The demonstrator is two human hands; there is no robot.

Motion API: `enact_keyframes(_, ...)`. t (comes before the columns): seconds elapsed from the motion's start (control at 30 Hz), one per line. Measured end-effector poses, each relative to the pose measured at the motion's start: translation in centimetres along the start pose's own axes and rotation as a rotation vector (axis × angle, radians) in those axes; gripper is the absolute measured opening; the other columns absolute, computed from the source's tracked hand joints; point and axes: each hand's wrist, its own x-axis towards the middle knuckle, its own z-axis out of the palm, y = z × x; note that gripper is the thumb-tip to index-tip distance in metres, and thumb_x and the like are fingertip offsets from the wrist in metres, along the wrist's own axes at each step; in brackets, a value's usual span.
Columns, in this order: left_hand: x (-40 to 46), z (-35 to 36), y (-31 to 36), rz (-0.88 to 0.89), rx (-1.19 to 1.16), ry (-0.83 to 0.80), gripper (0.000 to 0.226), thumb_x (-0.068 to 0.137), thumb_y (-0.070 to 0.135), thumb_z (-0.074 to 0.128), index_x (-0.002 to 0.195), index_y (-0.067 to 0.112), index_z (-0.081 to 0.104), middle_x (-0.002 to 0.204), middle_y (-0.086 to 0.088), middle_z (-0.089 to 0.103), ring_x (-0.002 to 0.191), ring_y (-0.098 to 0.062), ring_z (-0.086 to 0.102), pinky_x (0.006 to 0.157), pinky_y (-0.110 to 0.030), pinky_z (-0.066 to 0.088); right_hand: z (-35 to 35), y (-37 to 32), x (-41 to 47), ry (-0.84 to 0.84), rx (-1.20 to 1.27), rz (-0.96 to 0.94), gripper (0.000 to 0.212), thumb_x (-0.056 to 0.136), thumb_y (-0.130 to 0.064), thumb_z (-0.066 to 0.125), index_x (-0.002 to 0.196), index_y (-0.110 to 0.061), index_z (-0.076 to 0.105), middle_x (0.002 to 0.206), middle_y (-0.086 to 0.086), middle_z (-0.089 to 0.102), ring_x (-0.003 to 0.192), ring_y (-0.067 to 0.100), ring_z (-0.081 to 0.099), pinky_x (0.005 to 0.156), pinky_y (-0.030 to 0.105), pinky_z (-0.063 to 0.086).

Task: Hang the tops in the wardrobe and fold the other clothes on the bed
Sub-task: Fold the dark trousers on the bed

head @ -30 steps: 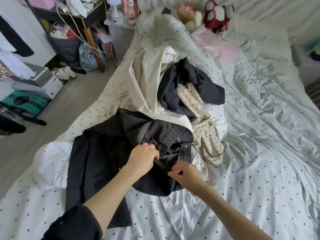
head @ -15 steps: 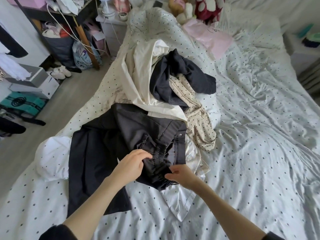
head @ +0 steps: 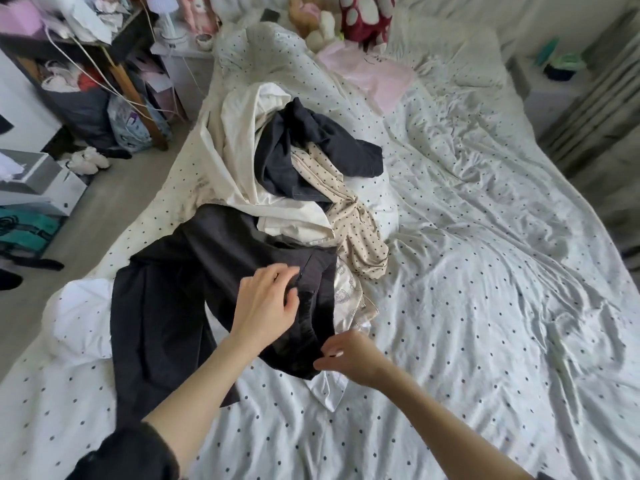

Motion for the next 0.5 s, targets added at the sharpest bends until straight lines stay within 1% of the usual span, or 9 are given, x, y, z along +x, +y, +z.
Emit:
enact_keyframes(0.07, 1.7, 0.4, 1.0, 0.006, 0.212, -0.194, 0.066, 0.089, 0.05, 0.049, 0.146, 0.025, 0.027, 0.151, -0.006, 0.028, 0.137, -0.028, 0.028, 0.103, -0.044, 0.03, 0.5, 0.0, -0.3, -0.012, -0.045, -0.021, 0.022, 0.081, -0.025, 0.071, 0.087, -0.004, 0.07, 0.093, 0.006, 0.07, 0.086, 0.018, 0.062, 0.085, 0.029, 0.046)
enact_keyframes(0.1, 2.5, 0.8, 1.6, -0.017, 0.264, -0.312, 0.077, 0.087, 0.059, 0.047, 0.149, 0.027, 0.014, 0.155, -0.008, 0.017, 0.141, -0.028, 0.017, 0.106, -0.046, 0.026, 0.3, -0.1, -0.3, -0.019, -0.048, -0.024, 0.021, 0.081, -0.025, 0.072, 0.09, -0.006, 0.071, 0.097, 0.004, 0.07, 0.089, 0.016, 0.062, 0.085, 0.027, 0.045)
enact_keyframes(0.13, 3.0, 1.3, 2.2, -0.071, 0.283, -0.434, 0.084, 0.086, 0.062, 0.047, 0.15, 0.028, 0.005, 0.156, -0.01, 0.015, 0.142, -0.029, 0.016, 0.107, -0.047, 0.024, 0.0, 0.0, -0.3, -0.022, -0.032, -0.025, 0.02, 0.081, -0.024, 0.072, 0.09, -0.006, 0.071, 0.098, 0.003, 0.071, 0.09, 0.016, 0.062, 0.084, 0.026, 0.046)
enact_keyframes(0.17, 3.3, 1.9, 3.0, -0.141, 0.292, -0.546, 0.088, 0.085, 0.06, 0.049, 0.15, 0.027, 0.0, 0.153, -0.013, 0.02, 0.139, -0.031, 0.022, 0.105, -0.046, 0.025, -0.4, 0.3, -0.5, -0.013, 0.003, -0.018, 0.019, 0.081, -0.021, 0.072, 0.09, -0.005, 0.072, 0.097, 0.004, 0.071, 0.091, 0.016, 0.063, 0.085, 0.028, 0.048)
enact_keyframes(0.2, 3.2, 2.5, 3.4, -0.211, 0.3, -0.628, 0.087, 0.086, 0.055, 0.052, 0.15, 0.024, 0.0, 0.147, -0.014, 0.03, 0.134, -0.032, 0.033, 0.102, -0.044, 0.029, -0.9, 0.6, -0.6, -0.002, 0.038, -0.01, 0.018, 0.08, -0.019, 0.073, 0.09, -0.004, 0.072, 0.097, 0.005, 0.071, 0.091, 0.017, 0.064, 0.087, 0.029, 0.049)
enact_keyframes(0.27, 2.4, 3.3, 4.2, -0.293, 0.331, -0.705, 0.073, 0.088, 0.04, 0.053, 0.146, 0.016, 0.017, 0.135, -0.012, 0.046, 0.122, -0.03, 0.047, 0.091, -0.036, 0.035, -1.5, 1.7, -1.1, 0.003, 0.043, 0.012, 0.018, 0.079, -0.019, 0.073, 0.091, -0.006, 0.073, 0.096, 0.004, 0.071, 0.091, 0.015, 0.064, 0.087, 0.029, 0.05)
enact_keyframes(0.37, -0.1, 4.4, 4.9, -0.266, 0.278, -0.683, 0.037, 0.091, 0.028, 0.049, 0.123, 0.01, 0.046, 0.125, -0.009, 0.055, 0.115, -0.029, 0.052, 0.076, -0.031, 0.038, -1.2, 4.0, -2.5, -0.067, -0.077, 0.072, 0.02, 0.08, -0.025, 0.071, 0.093, -0.009, 0.073, 0.096, 0.003, 0.071, 0.088, 0.014, 0.063, 0.083, 0.025, 0.048)
enact_keyframes(0.4, -1.0, 4.6, 5.3, -0.263, 0.237, -0.692, 0.032, 0.091, 0.026, 0.047, 0.119, 0.01, 0.048, 0.124, -0.01, 0.056, 0.114, -0.03, 0.053, 0.077, -0.031, 0.039, -0.9, 5.0, -3.0, -0.103, -0.101, 0.099, 0.021, 0.08, -0.025, 0.071, 0.093, -0.009, 0.073, 0.096, 0.003, 0.071, 0.088, 0.015, 0.063, 0.082, 0.025, 0.048)
enact_keyframes(0.5, -3.1, 5.4, 6.4, -0.326, 0.061, -0.814, 0.035, 0.09, 0.023, 0.047, 0.122, 0.008, 0.045, 0.125, -0.011, 0.052, 0.112, -0.031, 0.053, 0.083, -0.035, 0.043, -1.0, 8.1, -5.1, -0.157, -0.178, 0.188, 0.02, 0.082, -0.026, 0.068, 0.094, -0.01, 0.07, 0.099, 0.003, 0.07, 0.089, 0.017, 0.061, 0.081, 0.024, 0.045)
